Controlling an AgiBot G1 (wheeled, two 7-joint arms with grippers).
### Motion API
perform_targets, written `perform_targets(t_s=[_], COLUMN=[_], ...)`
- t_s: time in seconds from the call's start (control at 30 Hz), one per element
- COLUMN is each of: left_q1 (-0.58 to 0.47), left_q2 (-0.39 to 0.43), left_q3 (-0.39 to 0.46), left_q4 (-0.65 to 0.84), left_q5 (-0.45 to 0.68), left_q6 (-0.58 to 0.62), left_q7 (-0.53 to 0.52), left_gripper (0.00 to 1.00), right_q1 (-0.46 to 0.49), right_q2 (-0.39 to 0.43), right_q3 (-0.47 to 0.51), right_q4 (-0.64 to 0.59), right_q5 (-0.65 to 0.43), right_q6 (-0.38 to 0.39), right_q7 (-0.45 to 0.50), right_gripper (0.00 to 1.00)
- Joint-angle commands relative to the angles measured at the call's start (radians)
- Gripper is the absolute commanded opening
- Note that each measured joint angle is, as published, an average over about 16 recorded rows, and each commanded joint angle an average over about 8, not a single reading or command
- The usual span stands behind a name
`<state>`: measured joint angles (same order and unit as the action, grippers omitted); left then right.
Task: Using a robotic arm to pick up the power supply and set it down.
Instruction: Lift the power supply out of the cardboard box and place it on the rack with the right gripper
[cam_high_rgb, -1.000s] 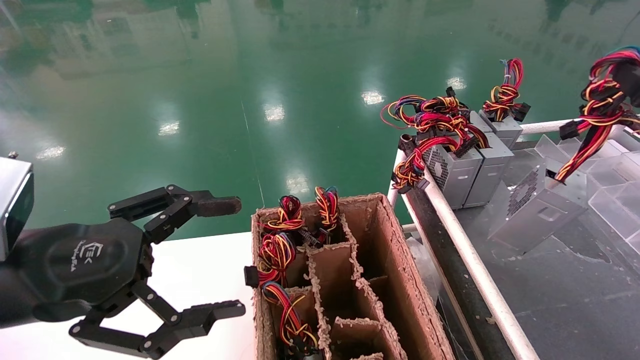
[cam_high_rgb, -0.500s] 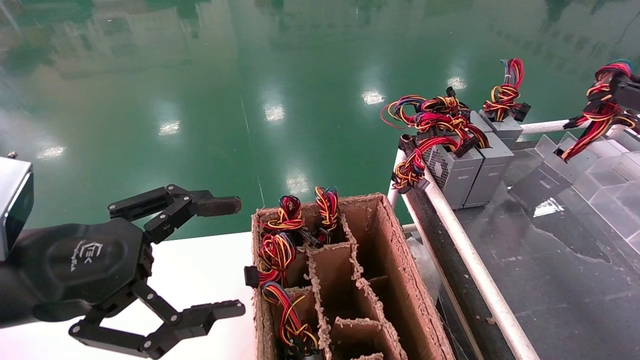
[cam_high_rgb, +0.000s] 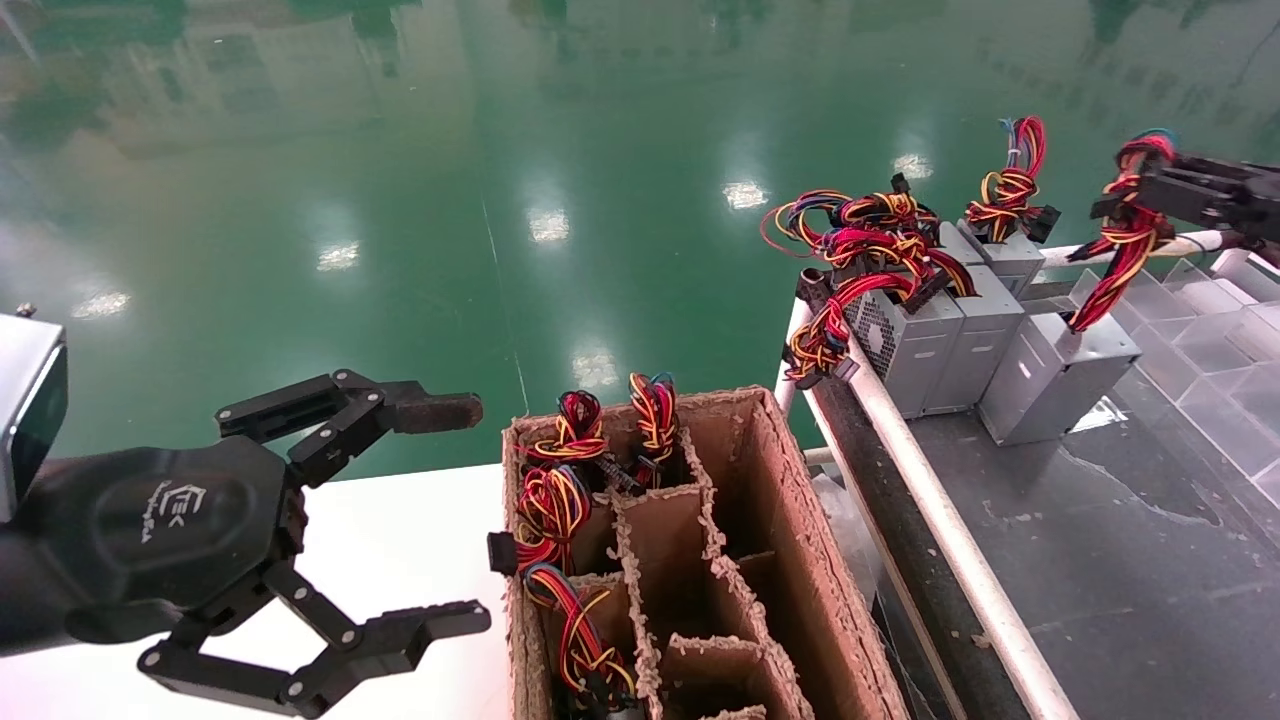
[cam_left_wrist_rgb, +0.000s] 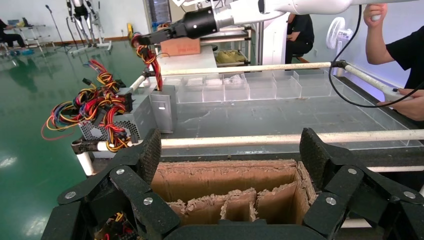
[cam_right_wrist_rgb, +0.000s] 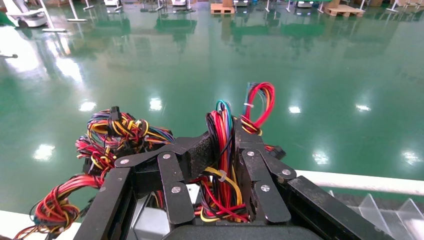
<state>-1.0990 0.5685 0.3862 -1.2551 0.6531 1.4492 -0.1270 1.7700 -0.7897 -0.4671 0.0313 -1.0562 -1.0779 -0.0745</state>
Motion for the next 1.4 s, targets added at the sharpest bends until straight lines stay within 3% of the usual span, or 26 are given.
perform_targets(t_s=[0.03, 1.07, 1.1, 1.33, 1.37, 1.4], left_q1=[0.000, 0.000, 0.000, 0.000, 0.000, 0.000], left_q2=[0.000, 0.000, 0.000, 0.000, 0.000, 0.000], left_q3=[0.000, 0.000, 0.000, 0.000, 0.000, 0.000], left_q4=[0.000, 0.000, 0.000, 0.000, 0.000, 0.000], left_q5=[0.000, 0.000, 0.000, 0.000, 0.000, 0.000], left_q6=[0.000, 0.000, 0.000, 0.000, 0.000, 0.000], left_q7=[0.000, 0.000, 0.000, 0.000, 0.000, 0.000], left_gripper=[1.00, 1.00, 1.00, 1.00, 1.00, 1.00], right_q1=[0.005, 0.057, 0.055, 0.044, 0.044, 0.044], right_q2=[-0.018, -0.155, -0.157, -0.152, -0.150, -0.147], right_q3=[-0.005, -0.026, -0.026, -0.025, -0.024, -0.023], right_q4=[-0.004, -0.028, -0.029, -0.033, -0.033, -0.032], right_q5=[-0.007, -0.038, -0.038, -0.036, -0.035, -0.033], right_q6=[0.017, 0.151, 0.153, 0.148, 0.144, 0.140], right_q7=[-0.003, -0.033, -0.033, -0.036, -0.036, -0.035], right_gripper=[0.00, 0.00, 0.06, 0.93, 1.00, 1.00])
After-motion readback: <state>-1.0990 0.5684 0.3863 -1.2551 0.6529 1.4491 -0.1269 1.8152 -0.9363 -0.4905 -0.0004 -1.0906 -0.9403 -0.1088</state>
